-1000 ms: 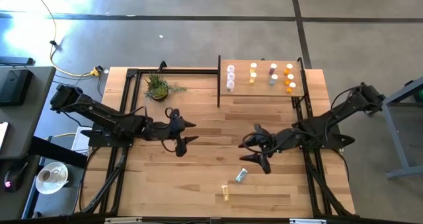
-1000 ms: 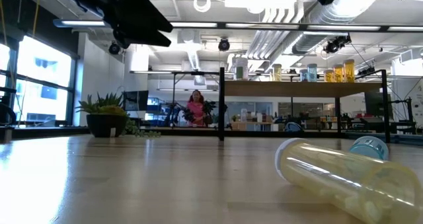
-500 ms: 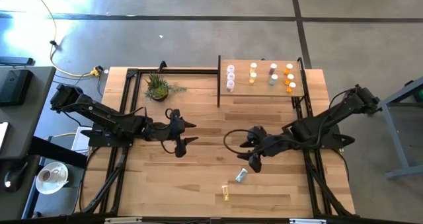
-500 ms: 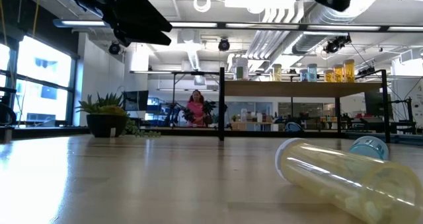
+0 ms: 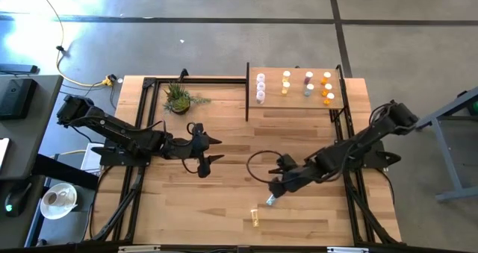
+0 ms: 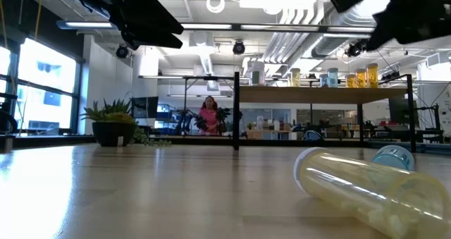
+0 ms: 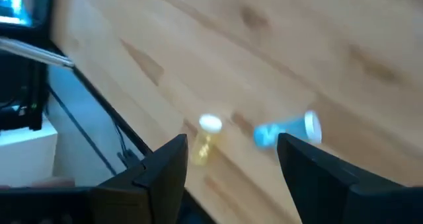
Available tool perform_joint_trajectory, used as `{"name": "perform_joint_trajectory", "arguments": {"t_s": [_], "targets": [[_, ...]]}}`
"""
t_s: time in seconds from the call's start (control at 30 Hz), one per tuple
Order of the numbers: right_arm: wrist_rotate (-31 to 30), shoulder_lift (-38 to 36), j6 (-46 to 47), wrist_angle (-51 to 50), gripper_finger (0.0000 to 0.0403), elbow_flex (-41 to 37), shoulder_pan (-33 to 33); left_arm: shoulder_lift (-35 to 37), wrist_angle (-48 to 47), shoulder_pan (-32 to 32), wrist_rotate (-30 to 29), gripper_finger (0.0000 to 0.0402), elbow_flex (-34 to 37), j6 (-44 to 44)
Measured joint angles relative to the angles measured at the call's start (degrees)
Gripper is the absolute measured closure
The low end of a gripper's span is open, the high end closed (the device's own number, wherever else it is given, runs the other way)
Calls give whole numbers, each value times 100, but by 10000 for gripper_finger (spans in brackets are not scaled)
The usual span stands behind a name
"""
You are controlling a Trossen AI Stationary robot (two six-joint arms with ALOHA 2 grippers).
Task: Pick and place medicine bottles onto shelf by color
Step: Put the blue pill bottle aligned with the other blue pill bottles on the shelf
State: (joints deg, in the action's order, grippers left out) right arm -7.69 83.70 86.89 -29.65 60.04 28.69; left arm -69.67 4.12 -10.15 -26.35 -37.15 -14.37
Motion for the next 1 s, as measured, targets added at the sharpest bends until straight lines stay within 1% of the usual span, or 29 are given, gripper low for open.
{"name": "perform_joint_trajectory", "arguments": {"t_s": [0.17, 0.4, 0.67, 0.9, 1.0], "targets": [[530, 405, 831, 97, 179, 1, 0, 0, 0, 0, 4, 163, 0, 50], [827, 952, 1392, 345, 179, 1, 0, 0, 11, 0, 4, 163, 0, 221], [874, 1448, 1871, 811, 179, 1, 19, 0, 11, 0, 20, 163, 0, 312], [873, 1672, 2479, 820, 179, 1, 193, -2, 6, 0, 33, 163, -2, 516], [727, 1795, 2666, 812, 179, 1, 235, 0, 0, 0, 33, 163, -2, 668]]}}
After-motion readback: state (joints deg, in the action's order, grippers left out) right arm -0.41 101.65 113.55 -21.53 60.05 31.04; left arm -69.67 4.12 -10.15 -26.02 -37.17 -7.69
